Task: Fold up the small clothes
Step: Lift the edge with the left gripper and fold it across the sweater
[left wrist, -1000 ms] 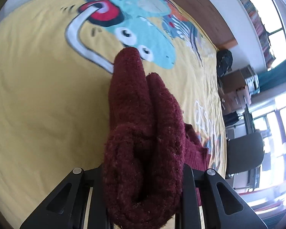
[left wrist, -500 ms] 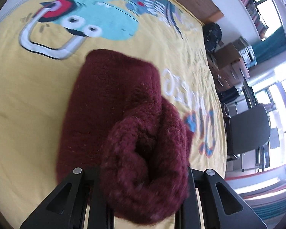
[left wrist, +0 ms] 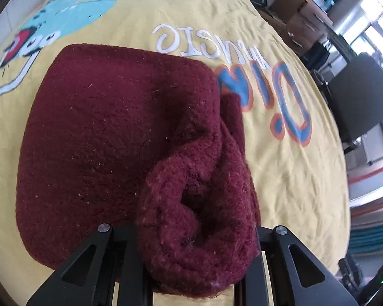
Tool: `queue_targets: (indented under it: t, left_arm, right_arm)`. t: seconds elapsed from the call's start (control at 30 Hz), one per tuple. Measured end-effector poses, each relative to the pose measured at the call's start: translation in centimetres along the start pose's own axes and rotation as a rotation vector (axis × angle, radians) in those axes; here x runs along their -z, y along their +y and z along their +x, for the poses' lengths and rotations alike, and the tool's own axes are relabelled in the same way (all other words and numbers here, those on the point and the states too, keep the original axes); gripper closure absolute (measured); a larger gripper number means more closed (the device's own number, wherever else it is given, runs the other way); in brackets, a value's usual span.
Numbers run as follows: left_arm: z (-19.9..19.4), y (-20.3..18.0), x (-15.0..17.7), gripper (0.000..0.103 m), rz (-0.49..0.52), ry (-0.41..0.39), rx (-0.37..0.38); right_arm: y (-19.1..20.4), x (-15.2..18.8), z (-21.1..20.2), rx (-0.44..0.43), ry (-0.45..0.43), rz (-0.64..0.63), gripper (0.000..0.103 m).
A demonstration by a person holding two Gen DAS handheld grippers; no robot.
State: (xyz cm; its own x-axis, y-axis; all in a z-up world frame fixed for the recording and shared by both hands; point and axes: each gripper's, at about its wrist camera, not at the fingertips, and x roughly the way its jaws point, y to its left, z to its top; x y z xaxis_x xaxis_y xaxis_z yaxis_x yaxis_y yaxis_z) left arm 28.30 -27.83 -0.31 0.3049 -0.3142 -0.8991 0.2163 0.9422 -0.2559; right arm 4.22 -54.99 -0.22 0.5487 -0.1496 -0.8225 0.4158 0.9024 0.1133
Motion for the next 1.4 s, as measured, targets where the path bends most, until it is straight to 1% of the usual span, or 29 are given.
queue_targets:
  t: [0.1,0.17,0.23,0.27,0.33,0.4,0.5,0.6,0.7,0.77,0.9,1.03,1.1,1.2,1.27,1.33,1.4]
  left_arm:
    - [-0.9,-1.0,0.1,0.086,0.003,-0.031,-0.021]
    - [-1.7,-1.5,0.0,0.087,-0.003,-0.055,-0.007]
    - [-1.7,-2.4,0.2,0.087,0.002,-0.055,0.006]
    - [-1.2,-3.0,0.5,0.087,0.026,-0.041,0.001]
    - [0.3,-4.2,1.4,0.087,0.079,-0.019,-0.032]
    - [1.5,-4.8,2.2,0.087,0.106,-0.011,-0.061]
    - [1.5,-5.9,2.7,0.087,0.153,-0.031,-0.091]
    - [1.3,-6.7,3.4,0.087,0.185,-0.052,-0.096]
    - [2.6,-7.2,4.5,0.086,0.237,-0.043,-0.127]
    - [3.2,-7.1,4.7,0.087,0.23,-0.033,-0.126]
    - [2.3,-8.2,5.3,0.087,0.289,-0.07,-0.151]
    - [3.4,-8.5,5.9,0.086,0.325,-0.055,-0.18]
    - [3.8,-8.6,6.0,0.086,0.323,-0.055,-0.171]
    - [3.0,-8.0,5.6,0.087,0.264,-0.067,-0.1]
    - [2.4,-7.8,5.6,0.086,0.256,-0.074,-0.079]
    - [2.3,-7.9,5.7,0.086,0.256,-0.075,-0.076]
    - [2.9,-8.0,5.9,0.086,0.278,-0.061,-0.088]
  right_arm:
    - [-0.8,0.5,0.1,0.0,0.0,0.022,0.036]
    - [-1.2,0.8,0.3,0.001,-0.002,0.034,0.036]
    - [-1.4,0.9,0.6,0.0,0.004,0.042,0.036]
    - [-1.5,1.1,0.8,-0.002,0.009,0.047,0.036]
    - [-1.6,1.3,0.8,-0.003,0.012,0.05,0.036]
    - [-1.8,1.5,0.8,-0.002,0.012,0.05,0.036]
    - [-2.3,1.8,0.8,0.004,0.013,0.062,0.036]
    - [-2.5,1.9,0.9,0.005,0.013,0.071,0.036]
    - [-2.8,2.0,1.0,0.005,0.015,0.082,0.036]
    - [-3.0,2.1,0.9,0.008,0.015,0.078,0.036]
    - [-4.0,2.3,0.9,0.02,0.015,0.097,0.036]
    - [-4.9,2.7,0.8,0.029,0.014,0.124,0.036]
    - [-5.6,3.1,0.7,0.041,0.018,0.132,0.036]
    - [-6.2,3.4,0.6,0.047,0.02,0.146,0.036]
    - [-6.4,3.5,0.6,0.049,0.018,0.155,0.036]
    - [-6.5,3.6,0.7,0.05,0.02,0.163,0.036]
    - [-6.4,3.6,0.8,0.05,0.022,0.164,0.036]
